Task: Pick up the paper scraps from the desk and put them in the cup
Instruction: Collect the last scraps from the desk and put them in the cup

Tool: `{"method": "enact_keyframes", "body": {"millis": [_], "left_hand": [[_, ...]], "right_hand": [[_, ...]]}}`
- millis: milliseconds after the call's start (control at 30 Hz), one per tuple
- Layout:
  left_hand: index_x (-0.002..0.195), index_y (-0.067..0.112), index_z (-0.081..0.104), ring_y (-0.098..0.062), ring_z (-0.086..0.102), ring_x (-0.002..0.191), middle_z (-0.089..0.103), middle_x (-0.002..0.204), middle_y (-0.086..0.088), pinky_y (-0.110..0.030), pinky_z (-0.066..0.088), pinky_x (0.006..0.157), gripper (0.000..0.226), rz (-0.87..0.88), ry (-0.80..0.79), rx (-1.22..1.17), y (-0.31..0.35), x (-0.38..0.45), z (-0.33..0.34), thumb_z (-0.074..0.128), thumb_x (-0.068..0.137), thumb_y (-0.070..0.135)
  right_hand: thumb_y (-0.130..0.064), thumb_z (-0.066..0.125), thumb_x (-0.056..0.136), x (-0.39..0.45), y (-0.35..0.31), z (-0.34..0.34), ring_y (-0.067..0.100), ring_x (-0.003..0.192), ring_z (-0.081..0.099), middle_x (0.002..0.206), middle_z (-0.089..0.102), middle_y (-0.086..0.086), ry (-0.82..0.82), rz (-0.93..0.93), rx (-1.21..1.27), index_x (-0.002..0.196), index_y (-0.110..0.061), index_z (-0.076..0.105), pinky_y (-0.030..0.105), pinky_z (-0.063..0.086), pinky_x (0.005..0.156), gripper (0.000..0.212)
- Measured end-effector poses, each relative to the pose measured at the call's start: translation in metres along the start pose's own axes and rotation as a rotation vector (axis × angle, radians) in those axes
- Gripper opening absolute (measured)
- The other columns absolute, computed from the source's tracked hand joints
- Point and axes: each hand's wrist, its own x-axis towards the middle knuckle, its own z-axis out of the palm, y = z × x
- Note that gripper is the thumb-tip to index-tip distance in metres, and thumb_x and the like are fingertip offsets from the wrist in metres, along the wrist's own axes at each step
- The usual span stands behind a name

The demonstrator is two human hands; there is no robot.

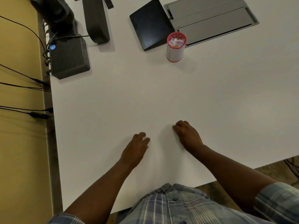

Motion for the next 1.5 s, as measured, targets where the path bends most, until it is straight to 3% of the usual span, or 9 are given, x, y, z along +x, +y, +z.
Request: {"method": "enact_keyframes", "body": {"millis": [167, 400, 533, 667, 900, 1067, 1200, 1333, 1500], "left_hand": [[0.096, 0.007, 0.063, -0.017, 0.057, 0.091, 0.060, 0.096, -0.001, -0.029, 0.049, 0.078, 0.018, -0.188, 0.109, -0.214, 0.008, -0.004, 0.007, 0.050, 0.095, 0.018], [0.092, 0.002, 0.070, -0.023, 0.060, 0.090, 0.066, 0.095, -0.010, -0.030, 0.048, 0.077, 0.016, -0.119, 0.170, -0.182, 0.011, 0.003, 0.005, 0.056, 0.086, -0.001], [0.086, 0.004, 0.070, -0.024, 0.062, 0.085, 0.067, 0.089, -0.011, -0.035, 0.050, 0.077, 0.014, -0.148, 0.198, -0.265, 0.010, 0.008, 0.002, 0.058, 0.082, -0.002], [0.084, 0.007, 0.072, -0.018, 0.065, 0.078, 0.070, 0.084, -0.007, -0.025, 0.052, 0.071, 0.018, -0.217, 0.307, -0.410, 0.005, 0.009, -0.006, 0.062, 0.077, -0.007], [0.083, 0.007, 0.074, -0.023, 0.066, 0.079, 0.068, 0.088, -0.009, -0.029, 0.052, 0.076, 0.021, -0.450, 0.360, -0.526, 0.007, 0.010, -0.011, 0.058, 0.082, -0.007], [0.080, 0.004, 0.065, -0.021, 0.064, 0.080, 0.063, 0.088, -0.005, -0.014, 0.042, 0.064, 0.005, -0.542, 0.315, -0.441, 0.012, 0.005, -0.007, 0.065, 0.075, 0.004], [0.095, 0.001, 0.063, -0.020, 0.059, 0.087, 0.058, 0.099, -0.007, -0.026, 0.050, 0.074, 0.031, -0.460, 0.257, -0.332, 0.024, 0.003, 0.000, 0.075, 0.077, 0.023], [0.088, 0.001, 0.059, -0.024, 0.060, 0.087, 0.060, 0.094, -0.012, -0.030, 0.051, 0.074, 0.012, -0.465, 0.329, -0.334, 0.032, 0.002, 0.006, 0.067, 0.083, 0.008], [0.085, 0.004, 0.058, -0.012, 0.055, 0.079, 0.060, 0.089, -0.007, -0.005, 0.037, 0.064, 0.006, -0.552, 0.376, -0.413, 0.037, 0.003, 0.010, 0.063, 0.084, 0.000]], "right_hand": [[0.002, 0.049, 0.087, 0.003, -0.007, 0.006, 0.027, 0.094, 0.052, 0.100, 0.060, 0.010, 0.066, 0.097, 0.055, 0.102, -0.004, 0.065, 0.031, 0.043, 0.065, 0.022], [0.008, 0.046, 0.083, 0.011, -0.008, 0.009, 0.032, 0.085, 0.052, 0.090, 0.056, 0.015, 0.067, 0.134, 0.031, 0.093, -0.001, 0.058, 0.033, 0.036, 0.058, 0.018], [-0.002, 0.051, 0.086, 0.031, -0.002, -0.002, 0.023, 0.087, 0.058, 0.095, 0.064, 0.007, 0.112, 0.410, 0.417, 0.098, -0.008, 0.065, 0.027, 0.043, 0.073, 0.020], [-0.008, 0.058, 0.084, 0.033, 0.011, -0.016, 0.010, 0.075, 0.059, 0.083, 0.066, -0.006, 0.096, 0.618, 0.820, 0.087, -0.021, 0.068, 0.020, 0.043, 0.064, 0.017], [0.003, 0.062, 0.085, 0.021, 0.018, -0.022, 0.015, 0.069, 0.058, 0.080, 0.064, 0.004, 0.092, 0.698, 1.353, 0.085, -0.009, 0.066, 0.024, 0.051, 0.071, 0.013], [0.004, 0.062, 0.086, 0.013, 0.015, -0.016, 0.015, 0.070, 0.058, 0.079, 0.063, 0.006, 0.044, 0.728, 1.392, 0.086, -0.008, 0.066, 0.026, 0.051, 0.073, 0.012], [0.003, 0.062, 0.086, 0.013, 0.012, -0.015, 0.015, 0.068, 0.057, 0.077, 0.063, 0.005, 0.062, 0.793, 1.489, 0.086, -0.009, 0.066, 0.024, 0.051, 0.070, 0.013], [0.004, 0.062, 0.086, 0.014, 0.009, -0.015, 0.014, 0.067, 0.057, 0.077, 0.063, 0.005, 0.075, 0.811, 1.516, 0.087, -0.008, 0.066, 0.022, 0.051, 0.068, 0.013], [0.004, 0.063, 0.086, 0.014, 0.008, -0.015, 0.014, 0.067, 0.058, 0.078, 0.064, 0.005, 0.070, 0.820, 1.496, 0.088, -0.008, 0.066, 0.021, 0.052, 0.068, 0.012]]}}
